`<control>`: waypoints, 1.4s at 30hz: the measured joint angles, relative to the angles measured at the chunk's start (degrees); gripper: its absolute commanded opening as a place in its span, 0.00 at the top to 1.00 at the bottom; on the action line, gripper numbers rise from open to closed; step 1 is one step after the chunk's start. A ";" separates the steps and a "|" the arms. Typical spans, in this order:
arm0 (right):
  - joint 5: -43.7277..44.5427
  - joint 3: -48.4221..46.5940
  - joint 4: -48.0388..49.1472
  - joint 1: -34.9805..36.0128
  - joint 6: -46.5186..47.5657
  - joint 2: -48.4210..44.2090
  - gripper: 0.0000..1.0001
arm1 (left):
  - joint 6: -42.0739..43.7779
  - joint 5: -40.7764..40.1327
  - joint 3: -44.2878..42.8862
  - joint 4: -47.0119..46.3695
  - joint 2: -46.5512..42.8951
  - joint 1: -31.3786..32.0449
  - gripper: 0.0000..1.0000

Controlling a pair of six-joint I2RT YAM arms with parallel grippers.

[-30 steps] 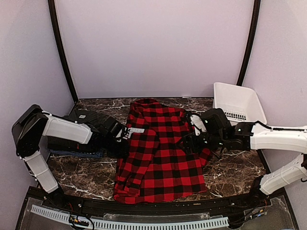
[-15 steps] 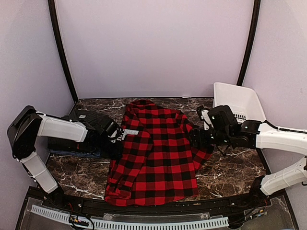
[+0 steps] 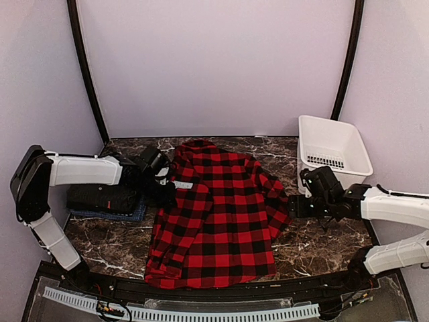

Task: Fold and stack the long sleeve shirts
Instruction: Move the 1/3-folded shirt to the center of the board, then pick up the 1/3-folded shirt from the center of the board.

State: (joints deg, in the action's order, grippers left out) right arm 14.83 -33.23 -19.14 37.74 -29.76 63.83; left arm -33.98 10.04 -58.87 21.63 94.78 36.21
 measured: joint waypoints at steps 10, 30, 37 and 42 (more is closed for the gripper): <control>0.33 6.49 8.59 -1.84 -2.75 -1.40 0.28 | 0.59 3.34 -4.00 -0.33 -1.05 0.94 0.92; -3.30 8.90 19.39 -6.67 -9.22 10.54 0.53 | 0.31 5.49 -4.00 -1.51 -4.55 1.31 0.92; -2.01 7.26 21.92 -6.93 -11.15 14.14 0.92 | 0.26 5.97 -4.00 -1.99 -5.03 1.31 0.92; 0.76 2.75 20.26 -7.06 -8.94 13.68 1.00 | 0.24 6.10 -3.98 -2.27 -5.40 1.31 0.92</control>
State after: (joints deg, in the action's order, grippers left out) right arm 15.59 -30.48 1.13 30.68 -38.70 77.52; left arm -33.74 16.14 -62.85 19.35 89.38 37.52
